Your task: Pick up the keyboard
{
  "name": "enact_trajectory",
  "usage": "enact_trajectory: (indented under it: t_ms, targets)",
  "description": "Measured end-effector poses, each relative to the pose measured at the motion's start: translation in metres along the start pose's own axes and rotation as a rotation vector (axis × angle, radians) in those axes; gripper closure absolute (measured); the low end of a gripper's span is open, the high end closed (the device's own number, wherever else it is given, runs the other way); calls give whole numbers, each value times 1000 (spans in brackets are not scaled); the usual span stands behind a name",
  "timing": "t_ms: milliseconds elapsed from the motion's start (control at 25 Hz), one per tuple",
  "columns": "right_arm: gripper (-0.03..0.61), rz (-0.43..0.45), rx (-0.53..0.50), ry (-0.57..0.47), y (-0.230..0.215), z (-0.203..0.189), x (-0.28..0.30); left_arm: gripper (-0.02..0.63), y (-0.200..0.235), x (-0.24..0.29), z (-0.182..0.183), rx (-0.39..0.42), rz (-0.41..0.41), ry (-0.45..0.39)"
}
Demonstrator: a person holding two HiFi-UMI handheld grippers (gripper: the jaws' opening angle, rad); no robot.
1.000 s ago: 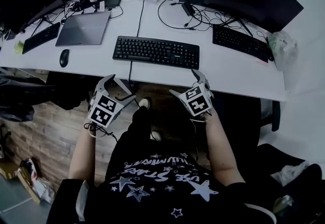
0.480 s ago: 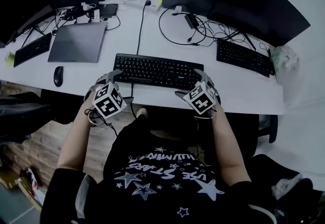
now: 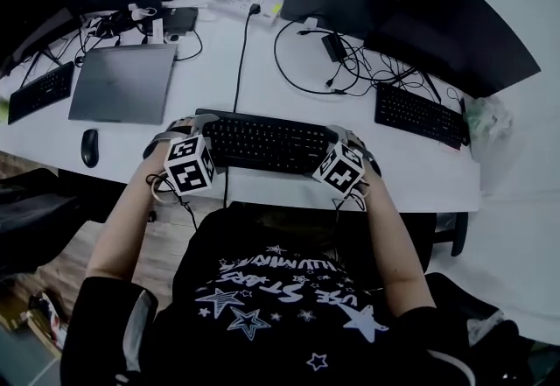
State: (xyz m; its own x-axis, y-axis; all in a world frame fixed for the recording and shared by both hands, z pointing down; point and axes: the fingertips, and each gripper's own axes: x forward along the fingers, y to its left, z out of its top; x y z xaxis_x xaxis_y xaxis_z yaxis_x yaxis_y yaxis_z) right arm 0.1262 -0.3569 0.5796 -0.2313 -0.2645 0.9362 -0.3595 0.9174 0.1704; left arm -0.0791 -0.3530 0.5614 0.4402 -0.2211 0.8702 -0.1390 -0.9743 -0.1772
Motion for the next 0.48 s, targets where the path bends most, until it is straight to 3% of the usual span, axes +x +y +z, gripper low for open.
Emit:
enact_trajectory:
  t_ms: [480]
  targets:
    - [10, 249, -158, 157, -4, 6, 39, 153, 33, 7, 6, -16, -14, -51]
